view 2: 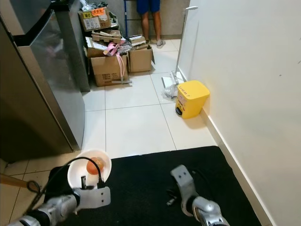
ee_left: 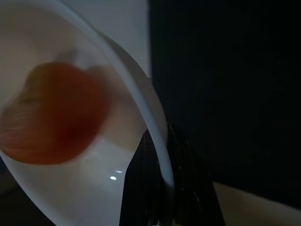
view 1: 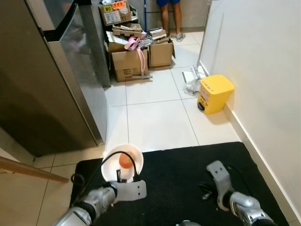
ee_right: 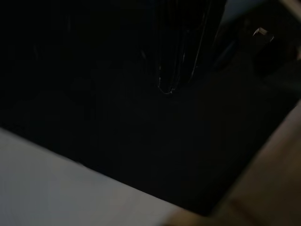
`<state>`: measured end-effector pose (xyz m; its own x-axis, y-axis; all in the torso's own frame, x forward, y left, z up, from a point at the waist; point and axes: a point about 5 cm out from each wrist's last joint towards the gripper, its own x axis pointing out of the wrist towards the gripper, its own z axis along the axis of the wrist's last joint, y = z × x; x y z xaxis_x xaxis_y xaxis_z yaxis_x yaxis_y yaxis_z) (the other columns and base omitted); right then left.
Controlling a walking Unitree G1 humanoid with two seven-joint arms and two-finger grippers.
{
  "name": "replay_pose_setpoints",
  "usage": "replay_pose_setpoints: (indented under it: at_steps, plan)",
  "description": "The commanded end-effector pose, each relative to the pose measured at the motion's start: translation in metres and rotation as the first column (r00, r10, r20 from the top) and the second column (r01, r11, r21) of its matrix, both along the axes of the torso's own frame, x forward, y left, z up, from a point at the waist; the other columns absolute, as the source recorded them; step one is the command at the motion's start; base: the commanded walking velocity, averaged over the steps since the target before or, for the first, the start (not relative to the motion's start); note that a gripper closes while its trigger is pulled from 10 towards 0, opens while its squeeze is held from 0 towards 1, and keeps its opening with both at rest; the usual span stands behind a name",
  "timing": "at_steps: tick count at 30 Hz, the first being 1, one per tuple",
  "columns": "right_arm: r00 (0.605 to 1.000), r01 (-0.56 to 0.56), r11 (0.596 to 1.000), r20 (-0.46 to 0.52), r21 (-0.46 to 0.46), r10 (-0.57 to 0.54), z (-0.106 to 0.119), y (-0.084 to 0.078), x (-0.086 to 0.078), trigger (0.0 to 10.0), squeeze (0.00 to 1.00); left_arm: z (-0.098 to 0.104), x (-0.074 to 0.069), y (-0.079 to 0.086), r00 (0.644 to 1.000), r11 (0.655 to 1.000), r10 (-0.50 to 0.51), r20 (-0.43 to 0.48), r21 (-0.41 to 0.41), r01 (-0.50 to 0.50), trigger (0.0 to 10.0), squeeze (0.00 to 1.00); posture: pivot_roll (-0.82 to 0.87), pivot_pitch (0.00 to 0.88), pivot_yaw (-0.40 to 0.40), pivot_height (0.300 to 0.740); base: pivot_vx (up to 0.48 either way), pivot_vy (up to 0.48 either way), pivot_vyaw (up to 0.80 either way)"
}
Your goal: Restocking fridge
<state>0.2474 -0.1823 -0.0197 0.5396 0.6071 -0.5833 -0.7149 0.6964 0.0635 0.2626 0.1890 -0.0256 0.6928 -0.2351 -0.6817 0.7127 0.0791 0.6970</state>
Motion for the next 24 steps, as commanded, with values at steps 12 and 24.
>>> replay_pose_setpoints:
  at_steps: [12, 24]
  plan:
    - [0.932, -0.355, 0.931, 0.105, 0.087, 0.346, 0.091, -0.037, 0.023, 10.0, 1.0, 0.032, 0.02, 0.013, 0.963, 0.96, -0.268, 0.018, 0.09, 0.266, 10.0, 0.0, -0.03, 0.076, -0.006, 0.74, 0.0, 0.0, 0.0]
    - [0.955, -0.16, 0.818, 0.298, 0.553, -0.014, 0.152, -0.016, 0.051, 10.0, 1.0, 0.016, 0.005, -0.007, 0.879, 0.865, -0.477, 0.004, 0.182, 0.468, 10.0, 0.0, -0.03, 0.095, 0.005, 0.74, 0.0, 0.0, 0.0]
